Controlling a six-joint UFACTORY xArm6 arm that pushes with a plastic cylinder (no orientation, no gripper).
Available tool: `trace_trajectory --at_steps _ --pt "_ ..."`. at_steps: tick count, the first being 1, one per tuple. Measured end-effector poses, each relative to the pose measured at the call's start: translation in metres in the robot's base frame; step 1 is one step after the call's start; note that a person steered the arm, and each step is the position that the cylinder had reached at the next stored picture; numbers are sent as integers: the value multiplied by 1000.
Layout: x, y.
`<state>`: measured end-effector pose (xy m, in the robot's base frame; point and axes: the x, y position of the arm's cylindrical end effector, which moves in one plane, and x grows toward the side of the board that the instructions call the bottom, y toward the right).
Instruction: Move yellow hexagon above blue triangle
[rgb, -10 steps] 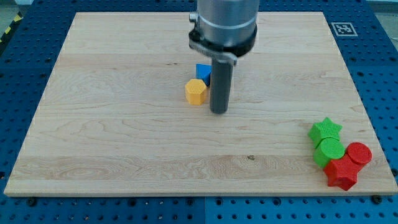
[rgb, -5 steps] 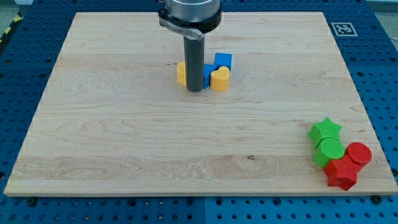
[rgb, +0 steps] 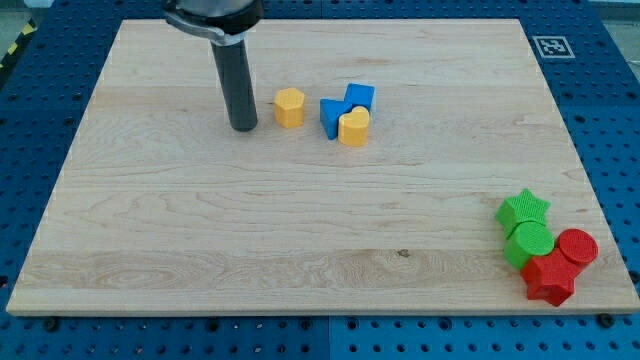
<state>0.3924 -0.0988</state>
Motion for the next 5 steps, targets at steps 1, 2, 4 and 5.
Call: trace_trajectory --at_steps 1,2,4,5 --pt "-4 4" --pt "-4 23" --pt "-4 70" --pt "-17 54"
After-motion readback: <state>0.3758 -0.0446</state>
